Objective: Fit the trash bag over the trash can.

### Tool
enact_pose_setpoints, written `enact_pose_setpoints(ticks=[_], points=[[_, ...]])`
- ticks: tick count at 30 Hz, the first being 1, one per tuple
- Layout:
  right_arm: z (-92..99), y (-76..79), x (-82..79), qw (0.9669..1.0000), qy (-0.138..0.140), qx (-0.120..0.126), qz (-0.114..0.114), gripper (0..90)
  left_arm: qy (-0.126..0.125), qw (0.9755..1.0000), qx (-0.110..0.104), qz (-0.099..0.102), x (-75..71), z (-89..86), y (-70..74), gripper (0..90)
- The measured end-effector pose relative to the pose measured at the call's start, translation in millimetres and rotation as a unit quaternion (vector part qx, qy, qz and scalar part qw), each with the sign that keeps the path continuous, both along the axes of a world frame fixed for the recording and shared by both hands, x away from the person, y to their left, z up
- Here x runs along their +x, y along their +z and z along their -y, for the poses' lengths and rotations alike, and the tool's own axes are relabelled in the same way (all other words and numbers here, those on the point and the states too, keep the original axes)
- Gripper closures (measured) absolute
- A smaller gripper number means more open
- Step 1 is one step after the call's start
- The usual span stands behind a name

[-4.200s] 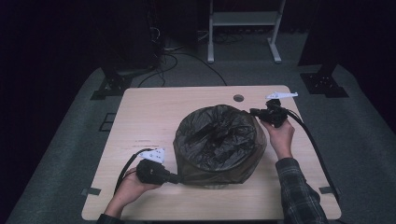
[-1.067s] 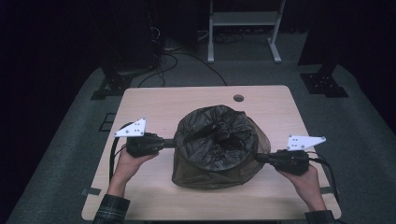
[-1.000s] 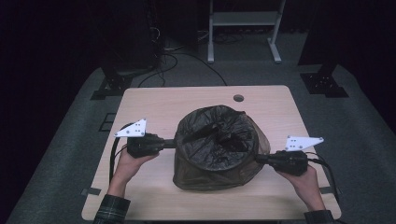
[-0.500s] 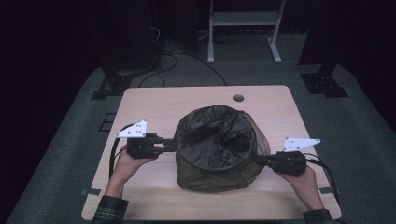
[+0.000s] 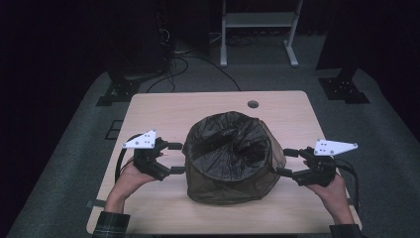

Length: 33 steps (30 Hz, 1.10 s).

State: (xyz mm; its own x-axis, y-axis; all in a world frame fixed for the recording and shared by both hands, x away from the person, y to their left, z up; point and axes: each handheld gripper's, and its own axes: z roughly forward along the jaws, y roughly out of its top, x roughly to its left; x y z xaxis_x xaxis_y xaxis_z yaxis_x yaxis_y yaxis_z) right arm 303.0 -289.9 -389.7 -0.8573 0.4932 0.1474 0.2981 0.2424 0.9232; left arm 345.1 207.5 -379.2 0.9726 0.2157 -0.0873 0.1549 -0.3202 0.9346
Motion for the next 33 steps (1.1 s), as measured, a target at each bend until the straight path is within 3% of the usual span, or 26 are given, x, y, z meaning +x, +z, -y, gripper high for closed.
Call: enact_pose_setpoints(ticks=[4, 7, 14, 22, 28, 32, 33], points=[[-2.6, 11.7, -3.6, 0.9997, 0.000, 0.000, 0.025, 10.0, 0.005, 1.0000, 0.004, -0.003, -2.9, 1.5, -0.5, 0.0], [-4.6, 22.9, -5.3, 0.9991, 0.003, 0.001, 0.042, 9.9, 0.013, 0.9999, 0.004, 0.000, -4.7, 0.2, -1.3, 0.0], [-9.2, 46.9, -3.9, 0.9982, 0.012, 0.000, 0.058, 10.0, 0.028, 0.9995, 0.015, 0.006, -10.0, -5.6, -10.0, 0.0], [-18.8, 75.0, -1.4, 0.9969, 0.019, -0.011, 0.075, 9.9, 0.040, 0.9988, 0.026, -0.008, -16.9, -9.7, -28.7, 0.0], [-30.7, 91.1, 3.8, 0.9962, 0.032, -0.026, 0.077, 9.9, 0.065, 0.9958, 0.061, -0.020, -23.5, -12.2, -49.5, 0.0], [-39.2, 98.9, 8.0, 0.9957, 0.039, -0.039, 0.074, 9.9, 0.078, 0.9928, 0.086, -0.030, -28.4, -14.9, -61.0, 0.0], [-41.2, 100.6, 9.1, 0.9954, 0.042, -0.042, 0.075, 9.9, 0.084, 0.9911, 0.098, -0.032, -29.3, -15.4, -63.8, 0.0]])
